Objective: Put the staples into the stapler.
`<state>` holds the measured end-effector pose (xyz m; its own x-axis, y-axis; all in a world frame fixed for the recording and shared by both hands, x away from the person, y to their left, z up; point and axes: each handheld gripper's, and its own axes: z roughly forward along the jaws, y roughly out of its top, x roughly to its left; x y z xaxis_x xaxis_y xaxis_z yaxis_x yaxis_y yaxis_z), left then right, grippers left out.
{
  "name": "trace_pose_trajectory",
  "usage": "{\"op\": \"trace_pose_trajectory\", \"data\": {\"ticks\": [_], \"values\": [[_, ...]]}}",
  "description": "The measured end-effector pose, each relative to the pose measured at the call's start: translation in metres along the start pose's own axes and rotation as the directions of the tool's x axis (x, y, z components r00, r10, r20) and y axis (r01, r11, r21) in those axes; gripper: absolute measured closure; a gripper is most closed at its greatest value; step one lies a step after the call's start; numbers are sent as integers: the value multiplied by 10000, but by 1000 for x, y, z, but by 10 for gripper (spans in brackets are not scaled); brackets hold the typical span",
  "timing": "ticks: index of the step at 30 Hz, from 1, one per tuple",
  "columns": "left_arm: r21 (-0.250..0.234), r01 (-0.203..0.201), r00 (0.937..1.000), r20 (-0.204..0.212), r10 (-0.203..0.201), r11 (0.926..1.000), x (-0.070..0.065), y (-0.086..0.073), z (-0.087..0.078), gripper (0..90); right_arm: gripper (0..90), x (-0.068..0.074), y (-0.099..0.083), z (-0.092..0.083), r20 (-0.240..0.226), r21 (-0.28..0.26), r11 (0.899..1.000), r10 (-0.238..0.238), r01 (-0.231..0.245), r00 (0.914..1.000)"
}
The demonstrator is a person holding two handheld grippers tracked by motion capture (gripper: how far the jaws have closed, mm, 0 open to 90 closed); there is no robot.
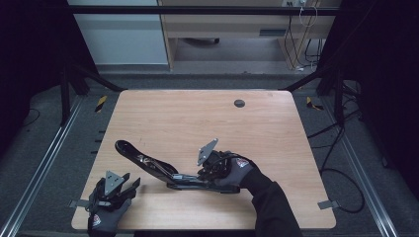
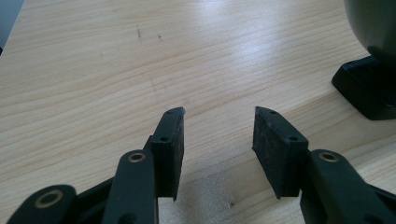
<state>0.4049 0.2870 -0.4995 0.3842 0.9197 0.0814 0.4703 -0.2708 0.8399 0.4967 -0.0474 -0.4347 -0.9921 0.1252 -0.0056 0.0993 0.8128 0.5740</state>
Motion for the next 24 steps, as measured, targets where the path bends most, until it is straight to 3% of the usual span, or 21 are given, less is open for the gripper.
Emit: {"op": "trace_pose_trajectory", "data": {"ticks": [10,14,19,24], "values": [[0,13,10000,11,-13,10000,0,0,0,529,749,0,0,3,19,167,9998,65,-66,10000],[-21,22,10000,27,-22,10000,0,0,0,529,717,2,1,0,154,-25,9998,198,-198,9997],[-105,97,9999,41,-96,9999,1,1,-2,529,714,2,0,-11,722,-483,9976,533,-499,9960],[-405,263,9996,97,-260,9988,1,2,-6,524,713,6,-3,-23,1470,-1049,9900,1089,-940,9831]]}}
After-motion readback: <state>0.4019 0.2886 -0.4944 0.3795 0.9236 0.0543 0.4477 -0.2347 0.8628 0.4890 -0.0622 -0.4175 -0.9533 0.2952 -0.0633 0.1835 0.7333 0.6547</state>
